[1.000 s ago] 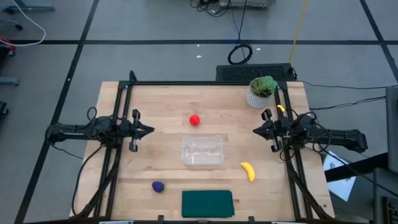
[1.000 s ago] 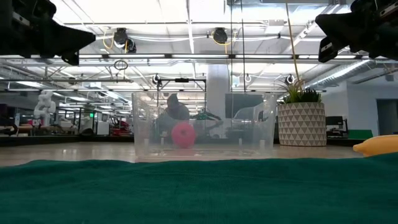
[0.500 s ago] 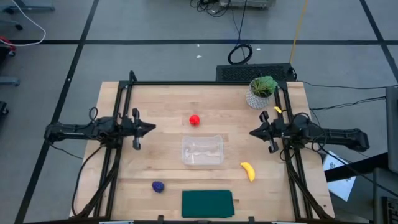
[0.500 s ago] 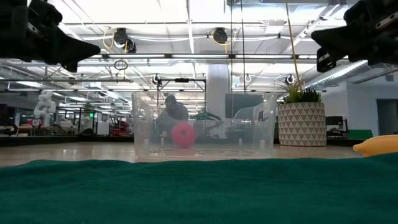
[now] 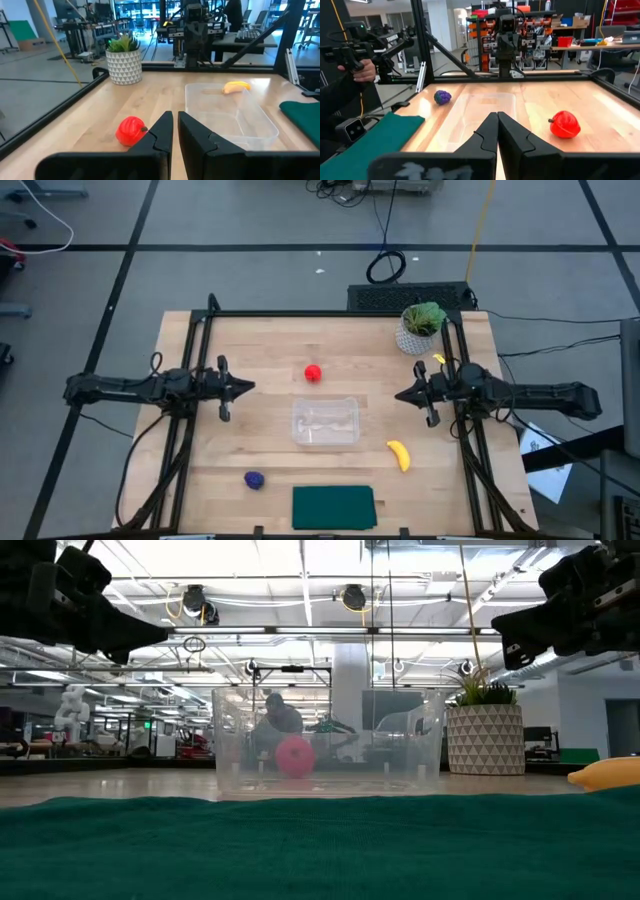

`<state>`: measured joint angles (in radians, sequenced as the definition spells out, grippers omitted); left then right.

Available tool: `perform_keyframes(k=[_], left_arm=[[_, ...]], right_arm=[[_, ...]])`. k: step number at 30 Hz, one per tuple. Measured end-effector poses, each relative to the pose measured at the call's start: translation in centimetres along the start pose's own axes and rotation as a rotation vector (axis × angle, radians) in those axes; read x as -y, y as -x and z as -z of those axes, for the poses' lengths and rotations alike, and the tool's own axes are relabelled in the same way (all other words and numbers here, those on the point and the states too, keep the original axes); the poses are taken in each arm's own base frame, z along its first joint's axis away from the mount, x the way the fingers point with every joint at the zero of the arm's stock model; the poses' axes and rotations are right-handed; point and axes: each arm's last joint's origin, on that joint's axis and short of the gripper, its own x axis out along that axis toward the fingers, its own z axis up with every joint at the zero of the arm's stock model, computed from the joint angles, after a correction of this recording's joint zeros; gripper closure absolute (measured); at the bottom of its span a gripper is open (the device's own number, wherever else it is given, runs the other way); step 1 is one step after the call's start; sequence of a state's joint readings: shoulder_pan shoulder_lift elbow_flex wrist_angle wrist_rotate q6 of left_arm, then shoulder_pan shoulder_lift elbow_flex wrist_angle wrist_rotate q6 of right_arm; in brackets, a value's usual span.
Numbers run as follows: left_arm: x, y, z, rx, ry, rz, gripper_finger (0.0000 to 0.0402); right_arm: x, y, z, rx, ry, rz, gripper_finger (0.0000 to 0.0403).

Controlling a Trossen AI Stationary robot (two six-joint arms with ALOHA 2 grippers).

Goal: Pick and placing Produce into tupperware
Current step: Put the red apple into the transparent bin

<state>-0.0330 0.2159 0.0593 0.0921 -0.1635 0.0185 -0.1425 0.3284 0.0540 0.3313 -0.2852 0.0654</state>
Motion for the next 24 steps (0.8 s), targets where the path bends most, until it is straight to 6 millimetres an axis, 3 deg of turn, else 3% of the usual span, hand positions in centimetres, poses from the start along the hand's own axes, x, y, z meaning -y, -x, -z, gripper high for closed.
perform_keyframes(k=[24], left_arm=[[-0.03,-0.89,0.30,-0.036,0.051,-0.065,0.0369]], right_arm=[[0.05,-0.13,0.19,-0.019,-0.006,0.001,0.0403]])
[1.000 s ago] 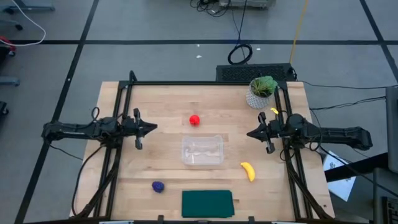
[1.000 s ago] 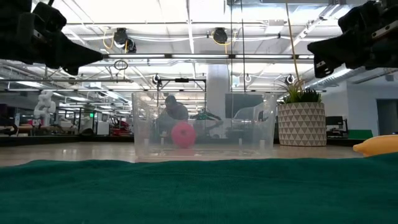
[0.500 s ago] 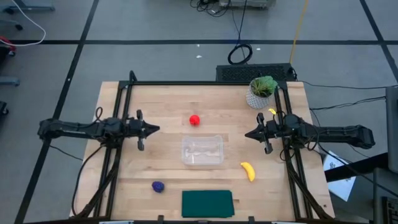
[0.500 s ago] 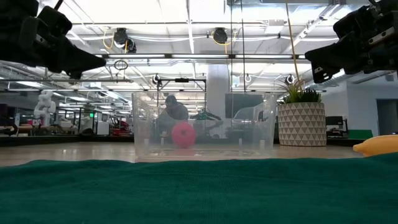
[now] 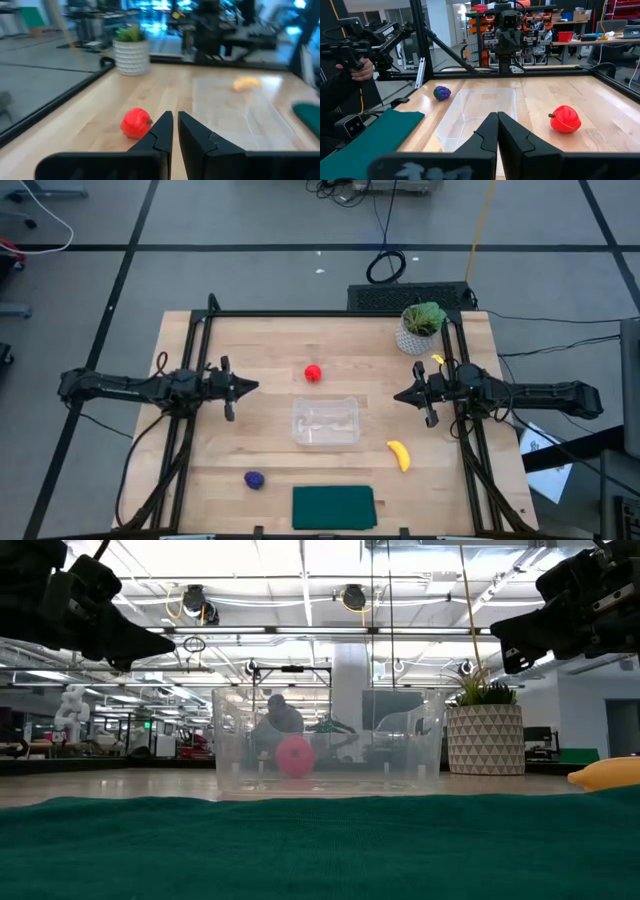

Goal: Pick and placing Produce into tupperware
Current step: Put the red apple into the transparent bin

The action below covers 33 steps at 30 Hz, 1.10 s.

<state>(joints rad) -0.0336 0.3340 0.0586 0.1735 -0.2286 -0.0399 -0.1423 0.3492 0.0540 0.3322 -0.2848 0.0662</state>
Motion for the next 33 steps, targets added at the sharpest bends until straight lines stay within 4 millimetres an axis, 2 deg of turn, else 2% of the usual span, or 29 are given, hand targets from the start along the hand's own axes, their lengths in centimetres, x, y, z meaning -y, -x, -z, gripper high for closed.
perform_keyframes(k=[5,9,14,18,23,28,33], left_arm=[[-0.5,0.0,-0.2,0.027,0.042,-0.184,0.0369],[-0.7,0.1,-0.2,0.036,0.069,-0.256,0.0369],[-0.8,0.1,-0.6,0.080,0.097,-0.266,0.0369],[-0.7,0.2,-1.2,0.129,0.017,-0.255,0.0369],[-0.7,0.3,-1.8,0.191,0.070,-0.258,0.0369],[-0.8,0.3,-1.9,0.197,0.091,-0.260,0.0369],[-1.0,-0.1,-3.1,0.164,0.106,-0.295,0.0369]], right_arm=[[0.0,0.0,0.0,0.000,0.000,0.000,0.0403],[0.0,0.0,0.0,0.000,0.000,0.000,0.0403],[0.0,0.0,0.0,0.000,0.000,0.000,0.0403],[0.0,0.0,0.0,0.000,0.000,0.000,0.0403],[0.0,0.0,0.0,0.000,0.000,0.000,0.0403],[0.0,0.0,0.0,0.000,0.000,0.000,0.0403],[0.0,0.0,-0.2,0.015,0.004,-0.001,0.0403]])
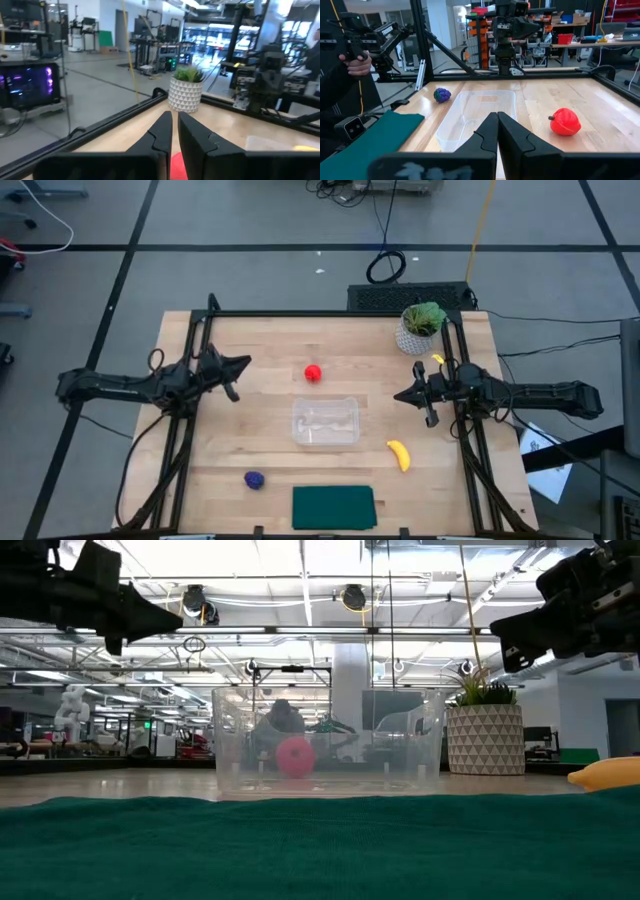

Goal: Pick and placing Produce into tupperware
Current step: Put the red apple into the transparent bin

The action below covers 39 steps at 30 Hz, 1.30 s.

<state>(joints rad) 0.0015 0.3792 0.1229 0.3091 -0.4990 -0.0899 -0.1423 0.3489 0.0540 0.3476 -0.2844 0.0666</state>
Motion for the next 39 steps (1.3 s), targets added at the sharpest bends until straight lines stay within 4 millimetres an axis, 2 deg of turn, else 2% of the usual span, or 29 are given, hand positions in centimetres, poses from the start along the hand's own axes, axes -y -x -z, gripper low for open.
perform_keyframes(k=[6,17,26,31,39], left_arm=[[-0.3,-1.1,-0.3,-0.061,-0.010,-0.068,0.0369],[-0.9,-3.2,1.2,-0.195,0.021,-0.156,0.0369],[-0.5,-7.0,-1.2,-0.328,-0.035,-0.061,0.0369],[-0.3,-9.1,-1.9,-0.387,-0.070,0.013,0.0369],[-0.3,-13.4,-3.5,-0.456,-0.057,0.080,0.0369]], right_arm=[[0.0,0.0,-0.1,0.006,0.002,0.000,0.0403],[0.0,0.0,-0.1,0.006,0.000,0.000,0.0403],[0.2,0.0,0.0,0.006,0.001,0.052,0.0403],[0.2,-0.1,0.1,-0.006,-0.002,0.053,0.0403],[0.2,-0.2,0.2,-0.020,-0.006,0.053,0.0403]])
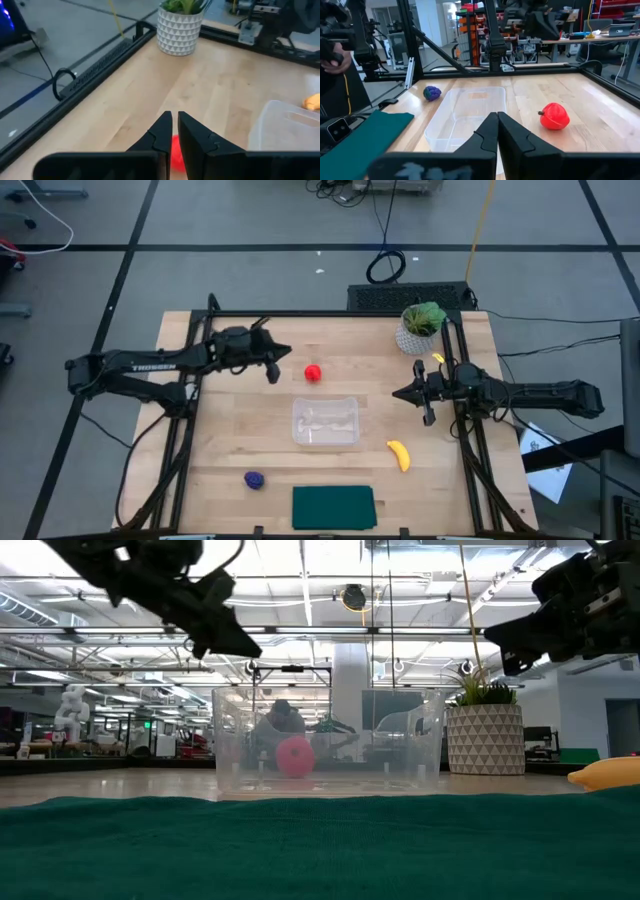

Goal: Pick and placing Produce into tupperware
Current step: Put the red apple into the transparent bin

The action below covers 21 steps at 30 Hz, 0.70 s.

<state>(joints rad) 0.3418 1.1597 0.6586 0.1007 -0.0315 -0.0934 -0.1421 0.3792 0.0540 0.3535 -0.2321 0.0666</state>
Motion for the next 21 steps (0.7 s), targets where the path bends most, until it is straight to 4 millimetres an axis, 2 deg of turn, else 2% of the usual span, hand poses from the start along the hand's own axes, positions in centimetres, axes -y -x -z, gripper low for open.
perform_keyframes(k=[6,12,16,21], left_arm=[[-0.9,-2.7,-1.9,-0.138,-0.035,0.018,0.0369],[-1.5,-4.9,-2.5,-0.226,-0.024,0.065,0.0369],[-1.4,-5.4,-2.8,-0.218,-0.043,0.092,0.0369],[-1.2,-5.6,-3.9,-0.110,-0.068,0.169,0.0369]], right_arm=[[0.0,0.0,0.0,-0.003,-0.001,0.000,0.0403],[0.0,0.0,0.0,-0.004,-0.001,0.000,0.0403],[0.0,0.0,0.0,-0.004,-0.001,0.000,0.0403],[0.0,0.0,0.0,-0.004,-0.001,0.000,0.0403]])
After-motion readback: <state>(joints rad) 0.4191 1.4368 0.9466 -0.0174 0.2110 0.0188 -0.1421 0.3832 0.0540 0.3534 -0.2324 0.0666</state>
